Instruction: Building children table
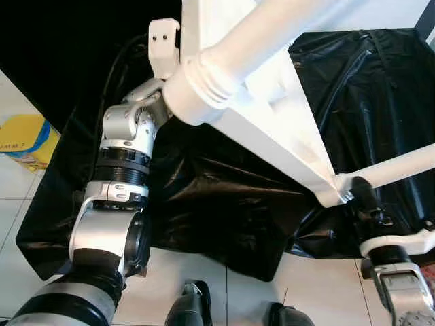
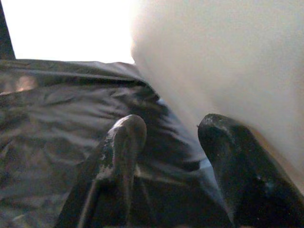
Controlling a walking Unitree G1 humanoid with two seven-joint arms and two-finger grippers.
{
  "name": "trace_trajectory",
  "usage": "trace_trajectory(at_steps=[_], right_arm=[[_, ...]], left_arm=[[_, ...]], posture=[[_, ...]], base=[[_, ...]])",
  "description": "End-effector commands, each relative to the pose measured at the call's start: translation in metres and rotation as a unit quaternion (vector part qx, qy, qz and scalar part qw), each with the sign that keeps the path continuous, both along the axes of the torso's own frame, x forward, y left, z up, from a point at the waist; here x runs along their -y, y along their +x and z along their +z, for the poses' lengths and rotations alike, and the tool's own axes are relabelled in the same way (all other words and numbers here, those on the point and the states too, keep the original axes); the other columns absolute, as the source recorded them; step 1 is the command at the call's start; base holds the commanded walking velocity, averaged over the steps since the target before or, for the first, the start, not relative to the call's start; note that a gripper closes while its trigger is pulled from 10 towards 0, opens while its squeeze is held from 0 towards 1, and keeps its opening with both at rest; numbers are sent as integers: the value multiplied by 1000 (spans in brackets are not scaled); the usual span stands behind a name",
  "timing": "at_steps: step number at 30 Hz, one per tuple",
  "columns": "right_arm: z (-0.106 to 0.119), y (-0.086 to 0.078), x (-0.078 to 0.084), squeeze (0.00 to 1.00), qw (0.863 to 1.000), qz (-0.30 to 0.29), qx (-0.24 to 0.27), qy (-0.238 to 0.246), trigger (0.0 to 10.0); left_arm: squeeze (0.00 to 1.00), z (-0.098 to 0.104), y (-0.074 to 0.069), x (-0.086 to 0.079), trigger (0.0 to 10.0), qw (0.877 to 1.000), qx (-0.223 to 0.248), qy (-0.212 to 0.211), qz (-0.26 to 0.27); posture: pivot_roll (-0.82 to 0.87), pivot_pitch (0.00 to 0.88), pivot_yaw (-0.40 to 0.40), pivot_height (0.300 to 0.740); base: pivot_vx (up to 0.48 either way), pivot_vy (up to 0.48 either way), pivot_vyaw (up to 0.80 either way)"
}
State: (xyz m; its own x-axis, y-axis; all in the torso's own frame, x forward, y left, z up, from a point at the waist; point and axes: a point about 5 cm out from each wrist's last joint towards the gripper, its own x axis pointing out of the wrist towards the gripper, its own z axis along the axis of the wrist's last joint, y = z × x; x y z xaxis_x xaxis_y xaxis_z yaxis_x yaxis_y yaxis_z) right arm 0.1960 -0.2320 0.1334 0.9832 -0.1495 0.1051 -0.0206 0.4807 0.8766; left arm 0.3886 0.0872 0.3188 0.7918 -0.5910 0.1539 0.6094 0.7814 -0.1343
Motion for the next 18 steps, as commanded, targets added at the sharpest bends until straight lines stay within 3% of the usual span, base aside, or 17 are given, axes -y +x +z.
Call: trace_trajectory(at_steps=[1,4,8,10,14,18], right_arm=[[-13,-9,-5,0,998,-19,-8,56,10000],[-17,-11,-7,0,998,1,-7,69,10000],[-19,-11,-11,0,997,17,-11,73,10000],[-19,-2,-16,0,996,49,-20,73,10000],[-10,9,-26,0,994,99,-16,53,10000],[-6,11,-30,0,992,117,-11,44,10000]], left_arm=[[0,17,-3,7,10000,999,33,-1,-19],[0,41,-5,15,10000,998,57,-26,-28],[0,52,-7,21,10000,996,69,-38,-37],[0,68,-11,37,10000,993,82,-60,-65],[0,74,-14,51,10000,991,84,-68,-84],[0,75,-14,55,10000,990,85,-68,-87]], posture=[[-105,181,103,740],[-108,179,107,740],[-106,179,108,740],[-108,179,109,740],[-105,176,104,740],[-105,176,104,740]], base=[[0,0,0],[0,0,0],[0,0,0],[0,0,0],[0,0,0],[0,0,0]])
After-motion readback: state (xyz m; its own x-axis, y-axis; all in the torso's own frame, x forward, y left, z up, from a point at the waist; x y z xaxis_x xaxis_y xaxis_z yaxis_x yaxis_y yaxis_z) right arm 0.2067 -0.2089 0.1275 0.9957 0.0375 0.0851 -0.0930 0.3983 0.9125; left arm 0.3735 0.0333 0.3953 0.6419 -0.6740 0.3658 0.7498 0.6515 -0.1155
